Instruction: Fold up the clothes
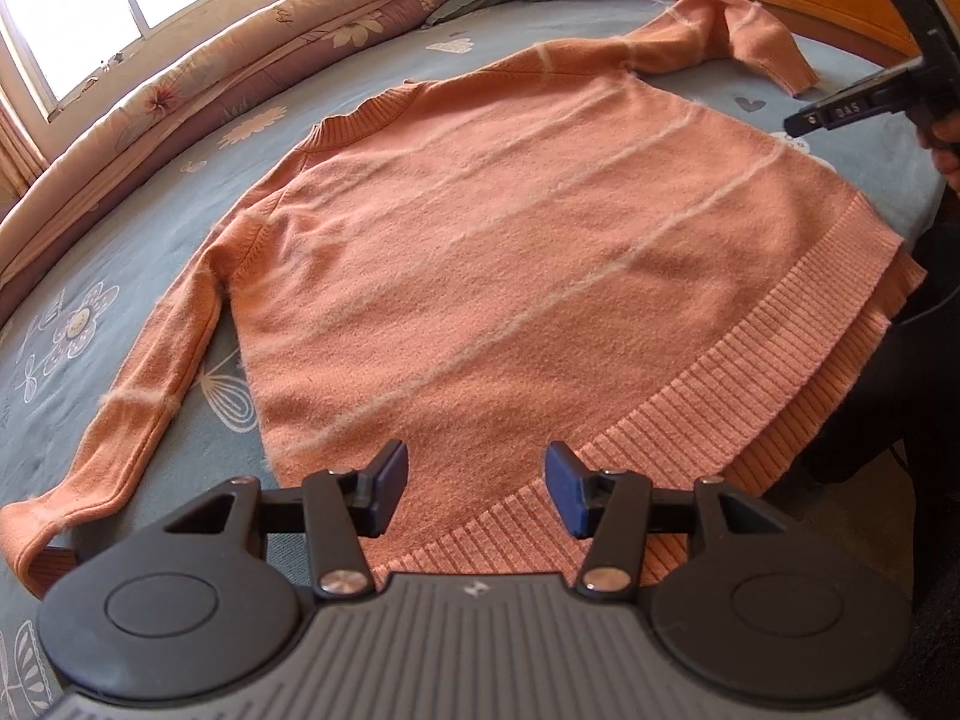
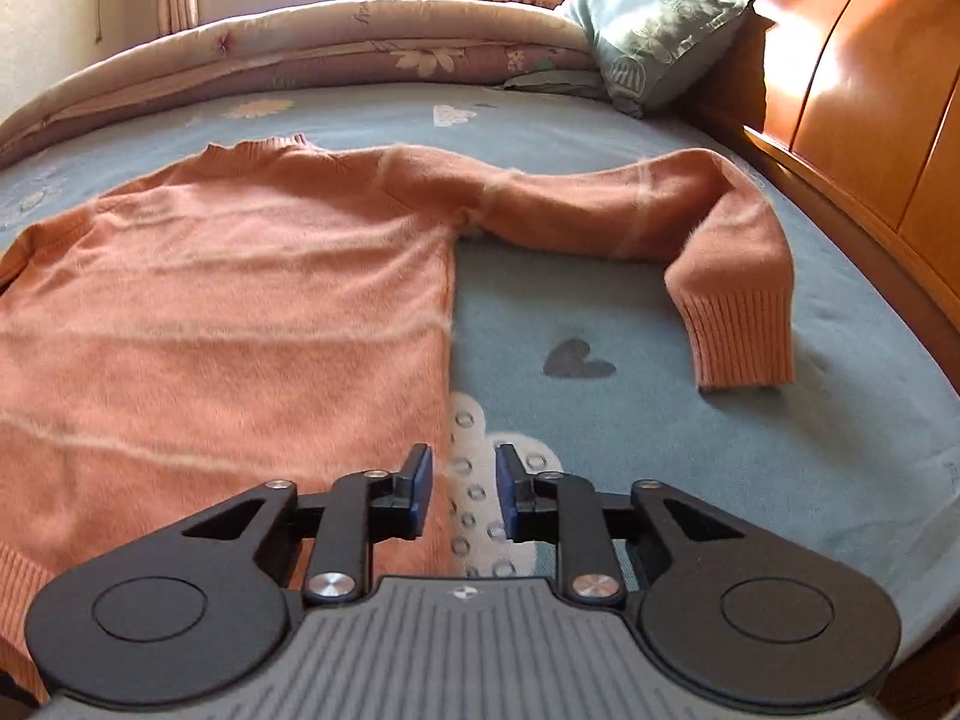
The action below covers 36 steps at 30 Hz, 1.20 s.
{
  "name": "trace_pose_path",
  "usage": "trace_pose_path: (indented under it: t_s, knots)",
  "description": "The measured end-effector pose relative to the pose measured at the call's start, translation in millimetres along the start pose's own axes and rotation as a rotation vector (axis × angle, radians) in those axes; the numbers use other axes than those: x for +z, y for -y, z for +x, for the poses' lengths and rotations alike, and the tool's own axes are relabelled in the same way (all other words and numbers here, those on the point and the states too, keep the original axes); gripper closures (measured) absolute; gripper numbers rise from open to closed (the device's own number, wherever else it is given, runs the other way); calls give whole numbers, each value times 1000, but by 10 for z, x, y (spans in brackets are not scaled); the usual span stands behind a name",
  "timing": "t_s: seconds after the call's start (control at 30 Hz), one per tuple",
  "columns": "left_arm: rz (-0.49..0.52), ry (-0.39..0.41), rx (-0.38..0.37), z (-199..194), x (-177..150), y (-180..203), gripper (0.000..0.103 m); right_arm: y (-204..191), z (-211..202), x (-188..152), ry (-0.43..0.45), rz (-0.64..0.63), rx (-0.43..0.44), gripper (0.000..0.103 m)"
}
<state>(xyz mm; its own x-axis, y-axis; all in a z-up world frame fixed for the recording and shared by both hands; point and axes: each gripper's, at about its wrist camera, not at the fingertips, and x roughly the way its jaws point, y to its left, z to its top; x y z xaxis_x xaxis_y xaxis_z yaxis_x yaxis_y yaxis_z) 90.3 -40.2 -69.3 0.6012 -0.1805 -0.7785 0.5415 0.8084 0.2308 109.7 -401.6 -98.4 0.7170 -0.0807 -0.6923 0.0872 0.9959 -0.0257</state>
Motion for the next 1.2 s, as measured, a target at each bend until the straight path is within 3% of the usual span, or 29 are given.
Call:
trace_pose_path:
  t_s: [0.23,0.3,0.43,0.53,0.63,0.73,0.83,0.9,0.97,1.2]
  knots:
    - [-58,7,-20,45,91,9,43,-26,542,262,-38,73,57,74]
    - [-69,-6,-27,106,109,3,43,-26,610,245,-68,58,54,87]
    - [-73,-34,-21,231,141,-38,43,9,540,209,-73,34,7,85]
    - [-78,-20,-28,353,254,-114,43,-72,366,273,-17,23,58,83]
    - [-99,22,-32,545,442,-209,36,-298,318,380,21,-6,186,72]
    - [-180,28,-56,791,552,-320,36,-564,459,404,16,-28,220,64]
    - [-214,-15,-57,912,473,-333,36,-656,574,264,-36,-16,216,63]
    - [-227,-23,-58,879,314,-320,32,-646,504,102,-23,-15,187,54]
    - [-270,-23,-59,774,138,-341,26,-607,327,-98,-3,-4,169,39]
    - [-329,-51,-46,408,-335,-278,21,-589,-235,-666,-24,19,125,25]
